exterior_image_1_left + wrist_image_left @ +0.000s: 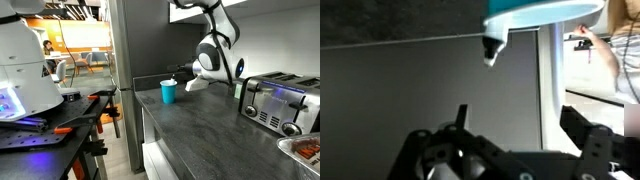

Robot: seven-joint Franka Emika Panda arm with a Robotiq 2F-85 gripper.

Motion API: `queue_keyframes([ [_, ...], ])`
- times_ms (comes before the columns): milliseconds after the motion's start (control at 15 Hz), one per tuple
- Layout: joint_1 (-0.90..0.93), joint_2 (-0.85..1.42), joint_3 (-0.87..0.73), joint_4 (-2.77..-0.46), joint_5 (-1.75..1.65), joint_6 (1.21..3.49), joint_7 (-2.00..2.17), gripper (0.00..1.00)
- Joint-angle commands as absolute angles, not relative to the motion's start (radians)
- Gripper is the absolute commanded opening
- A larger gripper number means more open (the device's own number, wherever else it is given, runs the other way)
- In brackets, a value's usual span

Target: Put the marker in the cup

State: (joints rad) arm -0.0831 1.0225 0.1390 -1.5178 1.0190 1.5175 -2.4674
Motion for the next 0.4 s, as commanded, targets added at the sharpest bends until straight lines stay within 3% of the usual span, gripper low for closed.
queue_keyframes([
  [0, -0.072, 0.877, 0.127, -1.657, 1.017, 1.548, -2.443, 1.00],
  [333, -0.042, 0.725, 0.110, -1.808, 1.043, 1.628, -2.425, 1.00],
])
